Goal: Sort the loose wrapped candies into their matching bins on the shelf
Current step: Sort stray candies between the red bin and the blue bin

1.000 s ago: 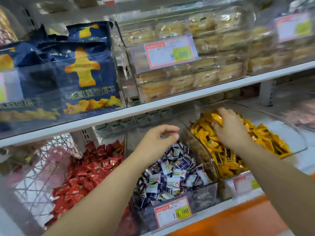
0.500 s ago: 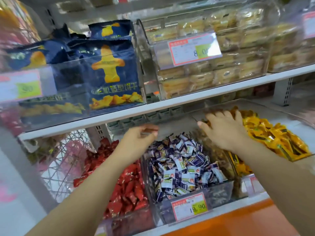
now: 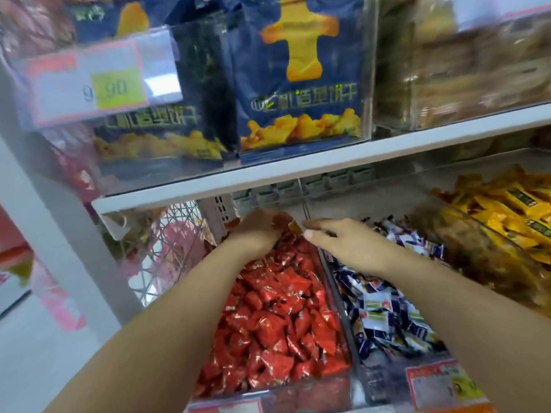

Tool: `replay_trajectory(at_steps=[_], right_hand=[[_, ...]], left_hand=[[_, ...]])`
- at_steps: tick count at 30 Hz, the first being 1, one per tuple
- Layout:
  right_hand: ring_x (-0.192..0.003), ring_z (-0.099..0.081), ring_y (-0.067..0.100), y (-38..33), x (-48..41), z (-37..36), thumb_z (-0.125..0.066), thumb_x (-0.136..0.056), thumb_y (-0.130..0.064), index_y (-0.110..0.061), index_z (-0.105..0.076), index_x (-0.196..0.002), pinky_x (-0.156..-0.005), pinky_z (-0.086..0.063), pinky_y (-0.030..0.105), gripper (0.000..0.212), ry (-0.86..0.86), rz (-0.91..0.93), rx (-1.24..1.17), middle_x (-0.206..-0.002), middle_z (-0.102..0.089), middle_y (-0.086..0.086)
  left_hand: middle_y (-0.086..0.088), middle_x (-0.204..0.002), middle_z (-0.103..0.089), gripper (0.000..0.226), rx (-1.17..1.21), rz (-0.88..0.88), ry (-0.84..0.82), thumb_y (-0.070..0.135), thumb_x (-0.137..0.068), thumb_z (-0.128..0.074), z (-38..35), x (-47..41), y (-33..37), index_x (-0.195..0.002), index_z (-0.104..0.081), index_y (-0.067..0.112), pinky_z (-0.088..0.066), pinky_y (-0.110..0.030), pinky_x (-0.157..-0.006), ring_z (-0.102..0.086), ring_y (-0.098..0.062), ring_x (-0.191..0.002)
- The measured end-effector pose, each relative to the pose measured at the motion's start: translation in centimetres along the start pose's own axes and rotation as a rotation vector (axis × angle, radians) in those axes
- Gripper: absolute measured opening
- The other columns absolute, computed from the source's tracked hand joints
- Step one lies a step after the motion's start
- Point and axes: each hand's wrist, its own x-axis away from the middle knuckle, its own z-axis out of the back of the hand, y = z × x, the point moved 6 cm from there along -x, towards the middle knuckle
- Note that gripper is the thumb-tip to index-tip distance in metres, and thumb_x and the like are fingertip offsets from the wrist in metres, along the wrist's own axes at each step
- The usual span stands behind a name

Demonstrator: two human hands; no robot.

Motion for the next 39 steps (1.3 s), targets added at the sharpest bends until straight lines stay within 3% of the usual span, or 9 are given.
replay_trajectory(at_steps=[3, 8, 14, 19, 22, 25, 27, 35, 39], right_hand=[[-0.126, -0.043, 0.007, 0.8, -0.8, -0.3, -0.046, -0.096, -0.043, -0.037, -0.049, -0.133, -0.094, -0.030, 0.020, 0.038, 0.030, 0.009, -0.092, -0.140, -0.048, -0.010], [-0.123, -0.040, 0.002, 1.2, -1.0, -0.1, -0.046, -0.095, -0.044, -0.038, -0.047, -0.136, -0.094, -0.027, 0.019, 0.041, 0.037, 0.033, -0.100, -0.142, -0.043, -0.018], [-0.113, -0.043, 0.001, 1.2, -1.0, -0.1, -0.045, -0.095, -0.045, -0.040, -0.044, -0.137, -0.091, -0.031, 0.021, 0.042, 0.024, 0.030, -0.087, -0.141, -0.044, -0.016], [-0.129, -0.040, 0.008, 1.1, -0.8, -0.4, -0.043, -0.096, -0.044, -0.038, -0.041, -0.139, -0.098, -0.028, 0.020, 0.044, 0.021, 0.038, -0.088, -0.146, -0.040, -0.014], [-0.134, -0.035, 0.008, 1.0, -0.8, -0.5, -0.043, -0.097, -0.042, -0.035, -0.040, -0.140, -0.103, -0.024, 0.019, 0.044, 0.020, 0.051, -0.077, -0.147, -0.038, -0.013], [-0.134, -0.036, 0.008, 1.0, -0.8, -0.5, -0.043, -0.097, -0.042, -0.036, -0.040, -0.140, -0.104, -0.025, 0.021, 0.044, 0.019, 0.048, -0.080, -0.147, -0.038, -0.014], [-0.134, -0.036, 0.008, 1.1, -0.8, -0.5, -0.044, -0.096, -0.042, -0.037, -0.041, -0.140, -0.103, -0.026, 0.021, 0.044, 0.022, 0.045, -0.091, -0.146, -0.038, -0.015], [-0.131, -0.039, 0.007, 1.4, -1.0, -0.3, -0.045, -0.095, -0.045, -0.039, -0.041, -0.139, -0.104, -0.029, 0.023, 0.045, 0.024, 0.051, -0.089, -0.146, -0.039, -0.016], [-0.131, -0.039, 0.007, 1.3, -1.1, -0.3, -0.045, -0.094, -0.045, -0.040, -0.041, -0.139, -0.106, -0.029, 0.025, 0.045, 0.024, 0.054, -0.096, -0.146, -0.039, -0.015]], left_hand=[[0.004, -0.129, -0.057, 0.030, -0.054, -0.073, -0.090, 0.023, -0.098, -0.048, -1.0, -1.7, -0.1, -0.126, -0.059, 0.025, -0.030, -0.009, -0.076, -0.053, -0.013, -0.112], [-0.002, -0.131, -0.056, 0.035, -0.262, -0.041, -0.203, 0.034, -0.097, -0.047, -1.7, -2.7, -2.3, -0.129, -0.054, 0.024, -0.039, -0.025, -0.092, -0.052, -0.020, -0.117], [0.003, -0.127, -0.058, 0.031, -0.262, 0.020, -0.325, 0.013, -0.095, -0.049, -0.2, -1.1, -3.7, -0.116, -0.066, 0.027, -0.040, -0.023, -0.093, -0.054, -0.019, -0.113], [0.009, -0.127, -0.058, 0.039, -0.316, 0.053, -0.455, 0.005, -0.093, -0.045, 0.5, 1.0, -3.7, -0.112, -0.069, 0.030, -0.039, -0.024, -0.091, -0.052, -0.013, -0.104], [0.014, -0.110, -0.057, 0.034, -0.276, 0.079, -0.404, 0.010, -0.095, -0.046, 1.1, 1.2, -3.9, -0.112, -0.069, 0.027, -0.039, -0.021, -0.083, -0.052, -0.011, -0.094], [0.005, -0.120, -0.062, 0.026, -0.138, 0.053, -0.171, 0.012, -0.095, -0.049, 1.7, 0.3, -3.6, -0.104, -0.071, 0.025, -0.041, -0.023, -0.083, -0.057, -0.015, -0.103], [0.002, -0.125, -0.059, 0.028, -0.086, 0.035, -0.104, 0.012, -0.096, -0.048, 1.0, -0.4, -3.2, -0.115, -0.065, 0.023, -0.041, -0.025, -0.088, -0.055, -0.016, -0.111], [-0.001, -0.147, -0.042, 0.054, -0.093, 0.020, -0.262, 0.026, -0.094, -0.052, -2.8, -2.6, -2.7, -0.145, -0.034, 0.022, -0.035, -0.026, -0.105, -0.043, -0.018, -0.130], [-0.006, -0.133, -0.054, 0.040, -0.150, 0.007, -0.323, 0.025, -0.095, -0.049, -3.4, -3.0, -2.0, -0.134, -0.051, 0.014, -0.040, -0.026, -0.094, -0.051, -0.022, -0.118]])
